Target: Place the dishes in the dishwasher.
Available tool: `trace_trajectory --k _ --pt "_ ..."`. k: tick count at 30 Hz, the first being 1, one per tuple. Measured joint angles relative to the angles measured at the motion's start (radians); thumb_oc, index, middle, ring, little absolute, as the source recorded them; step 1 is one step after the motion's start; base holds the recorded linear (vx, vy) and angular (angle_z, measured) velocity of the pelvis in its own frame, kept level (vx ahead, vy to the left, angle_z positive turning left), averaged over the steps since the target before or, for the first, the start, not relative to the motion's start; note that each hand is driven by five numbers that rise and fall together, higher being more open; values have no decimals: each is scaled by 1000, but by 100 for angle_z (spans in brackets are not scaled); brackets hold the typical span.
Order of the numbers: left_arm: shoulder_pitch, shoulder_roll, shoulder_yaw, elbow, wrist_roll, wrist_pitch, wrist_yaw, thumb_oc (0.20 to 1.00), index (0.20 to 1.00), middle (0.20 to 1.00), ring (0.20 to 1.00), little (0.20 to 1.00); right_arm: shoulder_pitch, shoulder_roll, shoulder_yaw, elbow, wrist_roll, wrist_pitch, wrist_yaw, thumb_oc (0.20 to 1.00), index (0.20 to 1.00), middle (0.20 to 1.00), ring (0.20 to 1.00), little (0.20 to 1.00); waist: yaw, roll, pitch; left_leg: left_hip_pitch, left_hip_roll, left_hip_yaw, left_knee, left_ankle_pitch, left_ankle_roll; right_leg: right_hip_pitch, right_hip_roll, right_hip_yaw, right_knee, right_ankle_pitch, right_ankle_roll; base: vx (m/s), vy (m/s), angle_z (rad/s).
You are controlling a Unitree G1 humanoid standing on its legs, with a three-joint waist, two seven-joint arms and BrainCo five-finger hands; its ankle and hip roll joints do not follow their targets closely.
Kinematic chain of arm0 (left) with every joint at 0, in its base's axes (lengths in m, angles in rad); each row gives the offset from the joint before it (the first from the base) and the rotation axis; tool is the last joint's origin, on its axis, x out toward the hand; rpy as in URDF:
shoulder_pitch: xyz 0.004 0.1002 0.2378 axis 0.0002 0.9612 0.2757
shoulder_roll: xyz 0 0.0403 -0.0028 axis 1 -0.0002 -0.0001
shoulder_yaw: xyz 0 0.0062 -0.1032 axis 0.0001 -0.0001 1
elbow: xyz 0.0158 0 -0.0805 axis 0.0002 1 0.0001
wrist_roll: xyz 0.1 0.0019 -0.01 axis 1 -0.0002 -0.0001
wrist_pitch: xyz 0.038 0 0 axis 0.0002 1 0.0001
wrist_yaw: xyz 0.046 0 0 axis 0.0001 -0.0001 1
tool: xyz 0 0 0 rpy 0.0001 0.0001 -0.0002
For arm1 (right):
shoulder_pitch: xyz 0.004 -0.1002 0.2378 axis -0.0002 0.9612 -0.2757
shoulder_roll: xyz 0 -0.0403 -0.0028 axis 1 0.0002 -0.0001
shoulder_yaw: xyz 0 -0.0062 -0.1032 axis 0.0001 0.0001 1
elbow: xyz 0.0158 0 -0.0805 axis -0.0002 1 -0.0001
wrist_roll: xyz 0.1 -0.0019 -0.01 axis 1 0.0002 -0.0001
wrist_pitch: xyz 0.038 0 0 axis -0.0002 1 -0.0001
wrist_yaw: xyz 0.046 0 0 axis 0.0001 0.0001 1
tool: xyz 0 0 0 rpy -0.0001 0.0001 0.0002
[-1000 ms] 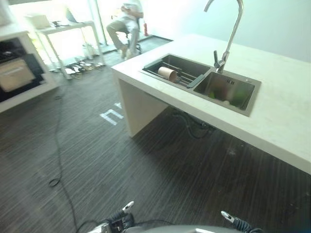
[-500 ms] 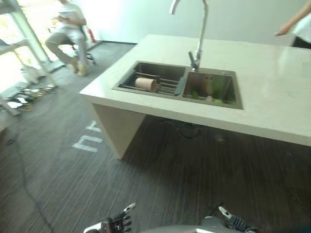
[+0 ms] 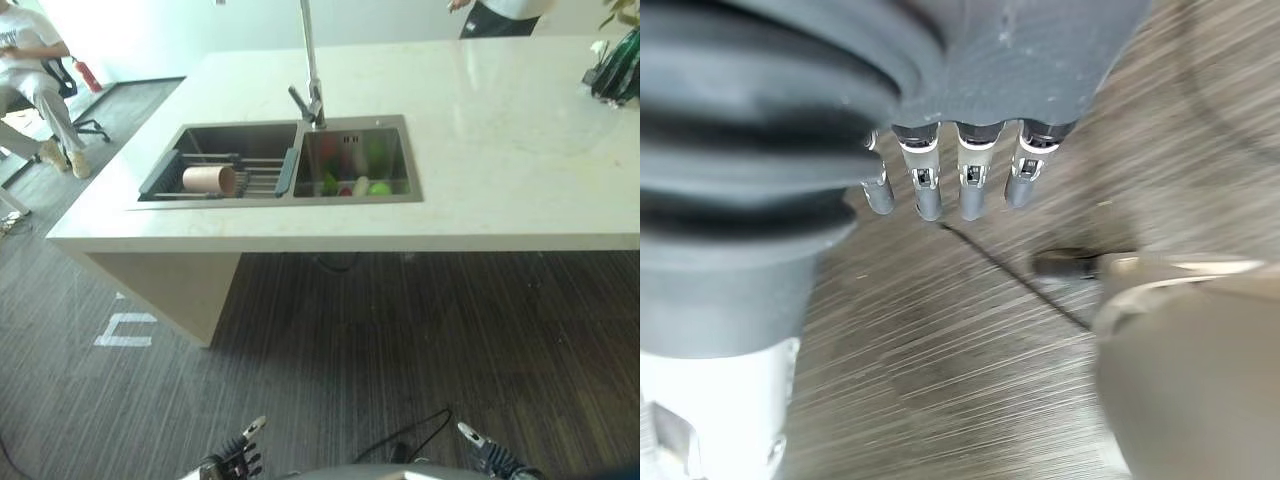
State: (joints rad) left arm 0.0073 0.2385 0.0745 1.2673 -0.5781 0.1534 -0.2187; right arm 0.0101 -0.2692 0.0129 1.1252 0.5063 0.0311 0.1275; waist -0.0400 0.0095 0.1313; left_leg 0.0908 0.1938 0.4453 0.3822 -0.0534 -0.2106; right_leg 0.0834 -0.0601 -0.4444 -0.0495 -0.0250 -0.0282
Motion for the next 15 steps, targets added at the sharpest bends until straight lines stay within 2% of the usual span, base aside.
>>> trace_trajectory --k 1,2,3,4,5,6,7,8,10,11,12,13,15 --pt "-3 -15 63 7 -22 -16 7 1000 1000 1000 1000 1000 -37 -5 -25 7 -21 11 6 1000 1000 1000 1000 1000 4 -13 21 -125 52 -40 249 67 -36 -8 -23 1 50 -25 -10 277 41 -22" --pt "15 -6 60 14 -34 -1 12 1000 1000 1000 1000 1000 -49 -12 -16 2 -28 4 5 1000 1000 1000 1000 1000 7 -28 24 -210 72 -83 368 136 -41 13 -36 12 39 -20 6 297 92 -34" --pt "34 -4 48 14 -35 14 12 1000 1000 1000 1000 1000 -64 -22 0 0 -29 3 4 1000 1000 1000 1000 1000 16 -35 20 -215 69 -79 310 98 -23 26 -50 27 27 -19 15 294 147 -36" --pt "43 -7 43 14 -36 22 12 1000 1000 1000 1000 1000 -83 -34 20 -1 -31 2 2 1000 1000 1000 1000 1000 20 -28 20 -210 65 -79 203 90 -10 36 -49 33 12 -16 22 253 184 -38" --pt "41 -10 43 13 -40 24 12 1000 1000 1000 1000 1000 -95 -39 24 -3 -33 1 -5 1000 1000 1000 1000 1000 18 -11 20 -193 63 -80 60 87 2 43 -39 34 3 -15 24 295 253 -26" --pt "36 -11 43 7 -70 23 12 1000 1000 1000 1000 1000 -93 -41 30 -6 -34 1 -10 1000 1000 1000 1000 1000 10 9 14 -138 57 -73 -175 98 18 51 -21 31 6 0 18 355 310 -13" --pt "18 -8 43 -2 -85 21 11 1000 1000 1000 1000 1000 -67 -37 34 -31 -34 -1 -14 1000 1000 1000 1000 1000 -7 14 10 -49 64 -69 -372 113 24 57 -16 29 12 -11 26 439 396 5" --pt "7 -12 43 -8 -113 14 10 1000 1000 1000 1000 1000 -52 -36 51 -39 -35 -14 -27 1000 1000 1000 1000 1000 -26 10 2 0 96 -48 -474 133 22 59 -24 29 15 -14 26 361 335 14" --pt "-20 -20 42 -12 -118 -1 10 1000 1000 1000 1000 1000 -35 -35 55 -38 -35 -21 -44 1000 1000 1000 1000 1000 -26 13 -4 -4 132 -50 -473 148 23 43 -37 52 17 -15 42 253 286 12" --pt "-23 -29 42 -14 -118 -5 11 1000 1000 1000 1000 1000 -33 -37 54 -35 -35 -22 -51 1000 1000 1000 1000 1000 -25 18 -7 -2 147 -55 -467 190 32 36 -42 59 17 -11 64 258 381 -15" --pt "-22 -47 41 -14 -119 -8 13 1000 1000 1000 1000 1000 -26 -39 55 -36 -35 -28 -52 1000 1000 1000 1000 1000 -25 35 -11 -4 163 -72 -412 325 55 31 -44 66 18 -7 94 277 442 -34" --pt "-18 -56 41 -11 -120 -15 20 1000 1000 1000 1000 1000 -24 -24 55 -35 -35 -36 -57 1000 1000 1000 1000 1000 -25 29 -15 7 156 -99 -396 260 22 28 -62 73 22 3 113 296 496 -40" --pt "-17 -38 43 -9 -134 -37 21 1000 1000 1000 1000 1000 -30 32 58 -33 -35 -50 -61 1000 1000 1000 1000 1000 -16 -39 -15 -11 98 -127 -293 209 43 17 -147 81 66 18 124 262 496 -44"
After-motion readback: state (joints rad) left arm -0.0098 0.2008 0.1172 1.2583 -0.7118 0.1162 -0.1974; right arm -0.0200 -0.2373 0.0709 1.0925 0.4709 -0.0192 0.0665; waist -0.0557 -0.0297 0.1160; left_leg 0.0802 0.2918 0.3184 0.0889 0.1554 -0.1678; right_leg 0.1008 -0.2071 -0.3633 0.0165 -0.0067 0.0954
